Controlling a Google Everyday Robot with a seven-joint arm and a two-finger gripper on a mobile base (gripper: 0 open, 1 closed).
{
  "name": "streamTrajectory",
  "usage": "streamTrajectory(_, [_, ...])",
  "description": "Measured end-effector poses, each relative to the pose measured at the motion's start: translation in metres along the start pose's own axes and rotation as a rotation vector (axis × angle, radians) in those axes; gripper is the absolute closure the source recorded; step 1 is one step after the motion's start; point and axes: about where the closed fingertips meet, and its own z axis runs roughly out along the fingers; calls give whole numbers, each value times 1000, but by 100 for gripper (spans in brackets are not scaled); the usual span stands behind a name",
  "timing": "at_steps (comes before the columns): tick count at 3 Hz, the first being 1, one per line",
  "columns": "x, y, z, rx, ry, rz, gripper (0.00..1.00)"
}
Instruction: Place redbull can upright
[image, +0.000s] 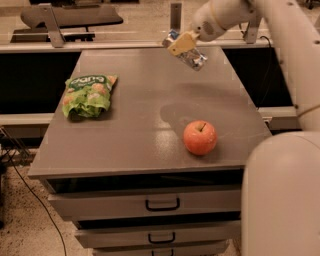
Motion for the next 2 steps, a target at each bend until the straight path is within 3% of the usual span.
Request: streamTrajectory(2, [35,0,-77,-23,-350,-19,100])
